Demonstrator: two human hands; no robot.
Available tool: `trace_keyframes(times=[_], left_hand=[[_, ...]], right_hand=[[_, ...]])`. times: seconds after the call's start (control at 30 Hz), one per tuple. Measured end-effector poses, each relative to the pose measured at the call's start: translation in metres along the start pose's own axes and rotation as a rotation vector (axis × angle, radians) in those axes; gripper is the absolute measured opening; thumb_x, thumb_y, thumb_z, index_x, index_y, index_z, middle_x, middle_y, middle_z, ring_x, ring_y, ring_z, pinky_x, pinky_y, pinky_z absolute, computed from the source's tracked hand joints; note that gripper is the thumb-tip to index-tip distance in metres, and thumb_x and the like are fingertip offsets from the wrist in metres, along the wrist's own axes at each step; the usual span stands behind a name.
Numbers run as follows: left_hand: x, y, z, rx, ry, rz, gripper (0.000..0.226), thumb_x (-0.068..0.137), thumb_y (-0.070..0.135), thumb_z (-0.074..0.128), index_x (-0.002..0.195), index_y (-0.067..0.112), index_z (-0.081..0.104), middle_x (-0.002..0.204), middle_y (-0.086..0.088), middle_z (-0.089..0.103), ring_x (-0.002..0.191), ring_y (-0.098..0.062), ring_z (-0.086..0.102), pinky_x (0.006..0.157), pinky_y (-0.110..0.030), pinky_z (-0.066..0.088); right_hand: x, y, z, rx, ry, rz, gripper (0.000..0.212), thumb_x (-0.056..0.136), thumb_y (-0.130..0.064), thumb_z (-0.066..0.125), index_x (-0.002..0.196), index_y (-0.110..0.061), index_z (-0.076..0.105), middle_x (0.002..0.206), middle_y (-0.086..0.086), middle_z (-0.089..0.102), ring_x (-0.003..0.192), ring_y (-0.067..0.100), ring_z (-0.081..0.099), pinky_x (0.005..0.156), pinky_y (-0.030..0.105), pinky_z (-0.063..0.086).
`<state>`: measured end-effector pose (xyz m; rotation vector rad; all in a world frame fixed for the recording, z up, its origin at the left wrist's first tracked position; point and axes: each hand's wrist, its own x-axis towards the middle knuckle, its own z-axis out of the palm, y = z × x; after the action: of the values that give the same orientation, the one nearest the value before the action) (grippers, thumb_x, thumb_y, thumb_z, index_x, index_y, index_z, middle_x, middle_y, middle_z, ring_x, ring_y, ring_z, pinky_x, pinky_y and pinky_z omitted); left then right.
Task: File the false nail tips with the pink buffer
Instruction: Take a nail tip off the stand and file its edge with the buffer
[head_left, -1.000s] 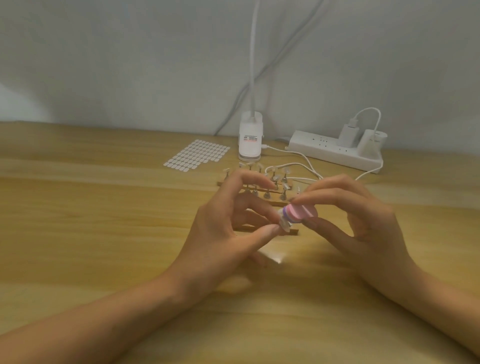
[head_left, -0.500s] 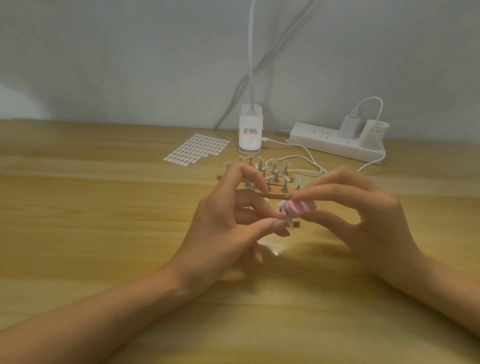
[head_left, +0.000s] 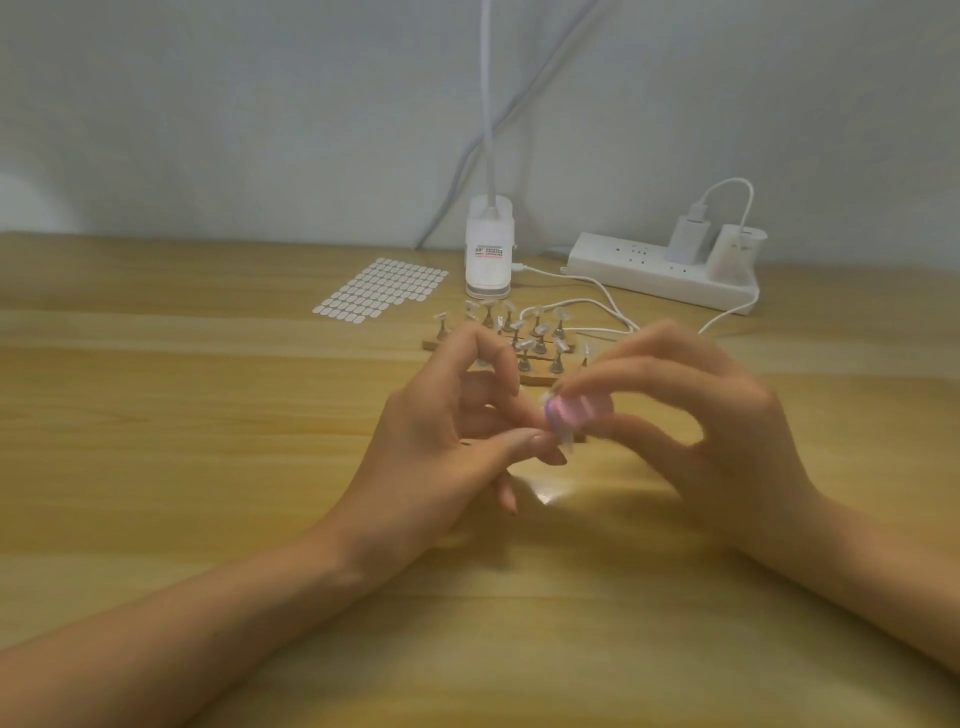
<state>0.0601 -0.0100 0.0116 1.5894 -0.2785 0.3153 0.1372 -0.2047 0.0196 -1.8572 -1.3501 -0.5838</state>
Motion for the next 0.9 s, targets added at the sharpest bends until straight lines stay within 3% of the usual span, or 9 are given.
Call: trace_keyframes(times=[0.1, 0.2, 0.33, 0.53, 0.9], left_hand=[[0.0005, 0.0002, 0.0001, -0.023, -0.014, -0.004, 0.036, 0.078, 0.016, 0.078, 0.087, 0.025, 0.045, 0.078, -0.003, 0.071, 0.073, -0.022, 0.074, 0.043, -0.022, 0.048], [-0.0001, 0.0009, 0.0004, -0.040, -0.002, -0.018, 0.040, 0.080, 0.007, 0.077, 0.082, 0.028, 0.043, 0.080, -0.007, 0.073, 0.077, -0.026, 0.076, 0.043, -0.022, 0.048], [-0.0017, 0.0024, 0.0018, -0.005, -0.037, -0.007, 0.040, 0.081, 0.013, 0.078, 0.086, 0.025, 0.040, 0.084, -0.009, 0.074, 0.080, -0.027, 0.077, 0.044, -0.023, 0.049], [-0.0015, 0.0033, 0.0021, -0.016, -0.041, -0.027, 0.038, 0.085, 0.011, 0.074, 0.091, 0.019, 0.037, 0.082, -0.006, 0.075, 0.075, -0.027, 0.076, 0.042, -0.024, 0.048], [-0.0016, 0.0032, 0.0006, -0.057, -0.060, -0.031, 0.043, 0.083, 0.012, 0.076, 0.089, 0.015, 0.034, 0.082, -0.009, 0.074, 0.074, -0.025, 0.075, 0.044, -0.023, 0.049]], right_hand=[[-0.0017, -0.0022, 0.0041, 0.008, -0.035, -0.036, 0.017, 0.089, -0.016, 0.075, 0.107, -0.015, 0.075, 0.097, 0.005, 0.066, 0.092, 0.020, 0.066, 0.084, 0.031, 0.052], [0.0000, 0.0026, -0.0005, -0.012, 0.010, 0.042, 0.017, 0.089, -0.010, 0.073, 0.106, -0.012, 0.074, 0.096, 0.008, 0.066, 0.091, 0.018, 0.065, 0.083, 0.031, 0.052], [-0.0008, 0.0011, 0.0001, 0.026, -0.017, -0.003, 0.017, 0.092, -0.017, 0.072, 0.108, -0.020, 0.069, 0.098, 0.005, 0.065, 0.096, 0.013, 0.063, 0.088, 0.020, 0.047], [-0.0025, -0.0005, 0.0008, -0.005, -0.034, -0.058, 0.023, 0.090, -0.012, 0.072, 0.111, -0.020, 0.069, 0.100, 0.004, 0.065, 0.095, 0.019, 0.064, 0.088, 0.026, 0.049], [-0.0016, 0.0017, -0.0024, 0.004, 0.008, 0.009, 0.023, 0.090, -0.011, 0.072, 0.112, -0.014, 0.071, 0.100, 0.005, 0.066, 0.094, 0.016, 0.066, 0.085, 0.030, 0.053]])
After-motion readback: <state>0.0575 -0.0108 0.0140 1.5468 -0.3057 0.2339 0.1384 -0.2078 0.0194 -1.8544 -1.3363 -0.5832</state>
